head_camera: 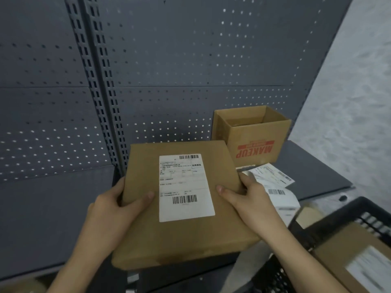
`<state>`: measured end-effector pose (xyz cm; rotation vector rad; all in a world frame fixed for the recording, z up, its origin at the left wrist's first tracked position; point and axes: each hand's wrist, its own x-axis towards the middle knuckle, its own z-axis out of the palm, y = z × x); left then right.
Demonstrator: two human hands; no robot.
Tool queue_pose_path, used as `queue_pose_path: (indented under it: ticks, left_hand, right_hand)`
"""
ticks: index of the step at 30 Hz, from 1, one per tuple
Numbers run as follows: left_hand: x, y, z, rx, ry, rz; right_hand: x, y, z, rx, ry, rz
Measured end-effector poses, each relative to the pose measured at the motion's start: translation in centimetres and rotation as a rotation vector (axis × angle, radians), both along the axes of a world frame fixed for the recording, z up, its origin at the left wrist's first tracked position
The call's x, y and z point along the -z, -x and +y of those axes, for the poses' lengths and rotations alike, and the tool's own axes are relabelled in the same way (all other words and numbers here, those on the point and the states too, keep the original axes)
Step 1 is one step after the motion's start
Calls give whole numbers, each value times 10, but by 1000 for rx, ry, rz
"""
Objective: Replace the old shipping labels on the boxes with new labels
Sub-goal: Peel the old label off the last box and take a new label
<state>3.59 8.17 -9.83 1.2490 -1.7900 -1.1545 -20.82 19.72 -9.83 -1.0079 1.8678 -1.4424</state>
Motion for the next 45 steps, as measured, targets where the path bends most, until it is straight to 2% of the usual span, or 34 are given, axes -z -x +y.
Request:
queue_pose_path:
  ticks: [4, 12, 20, 29, 38, 45]
  left_hand:
    - [-9, 3, 41, 60, 19, 27]
    - [-6, 63, 97, 255, 66, 0]
    - [-8, 163, 119, 546, 21, 62]
    - [13, 308, 138, 952, -58, 72]
    - [63, 407, 163, 1228, -85, -67]
    - [106, 468, 190, 1245, -91, -210]
  right_hand:
    - [-7, 0, 58, 33, 56, 35]
    - [-2, 21, 168, 306, 101, 64]
    - [-6, 62, 239, 582, 128, 74]
    - [23, 108, 290, 1013, 100, 37]
    - [77, 134, 320, 1269, -28, -9]
    - [127, 180, 338, 1304, -122, -73]
